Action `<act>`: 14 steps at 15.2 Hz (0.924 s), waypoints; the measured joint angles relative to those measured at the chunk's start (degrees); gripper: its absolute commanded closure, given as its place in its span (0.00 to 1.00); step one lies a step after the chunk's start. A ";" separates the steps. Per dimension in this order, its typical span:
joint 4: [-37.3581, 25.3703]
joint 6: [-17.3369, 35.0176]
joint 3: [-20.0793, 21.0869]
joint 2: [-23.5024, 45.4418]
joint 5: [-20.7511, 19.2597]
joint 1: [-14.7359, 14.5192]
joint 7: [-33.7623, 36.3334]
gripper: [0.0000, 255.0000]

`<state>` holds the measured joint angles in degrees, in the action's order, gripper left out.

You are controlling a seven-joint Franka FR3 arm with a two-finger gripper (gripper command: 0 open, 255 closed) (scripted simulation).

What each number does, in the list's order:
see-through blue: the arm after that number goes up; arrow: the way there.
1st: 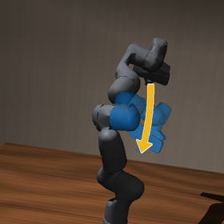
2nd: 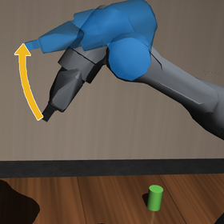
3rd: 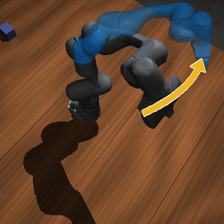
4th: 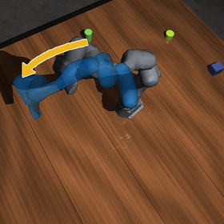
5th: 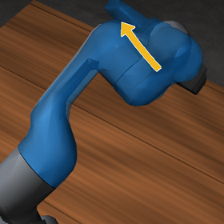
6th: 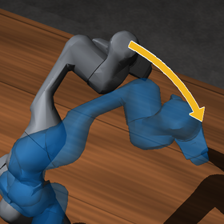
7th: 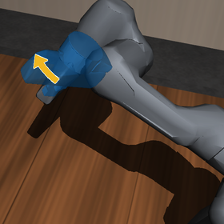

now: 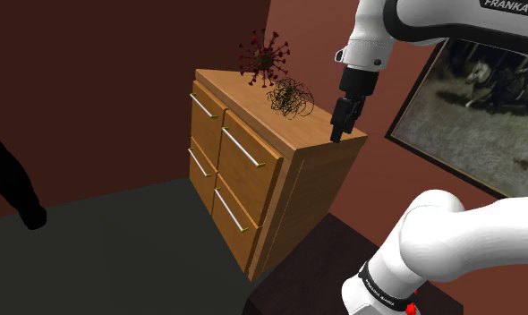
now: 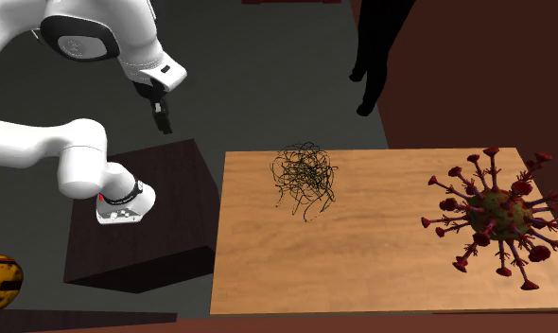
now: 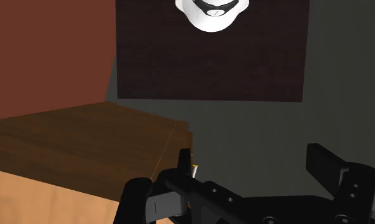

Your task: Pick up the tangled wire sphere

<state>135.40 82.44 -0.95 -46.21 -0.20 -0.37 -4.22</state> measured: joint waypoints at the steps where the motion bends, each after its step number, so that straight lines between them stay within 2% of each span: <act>1: 0.00 0.00 0.00 0.00 0.00 0.00 0.00 0.00; 6: -3.96 4.98 -0.06 7.04 1.99 2.23 5.63 0.00; 14: -15.30 12.80 -1.93 22.09 4.93 6.38 15.31 0.00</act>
<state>120.10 95.24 -2.89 -24.12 4.73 6.01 11.09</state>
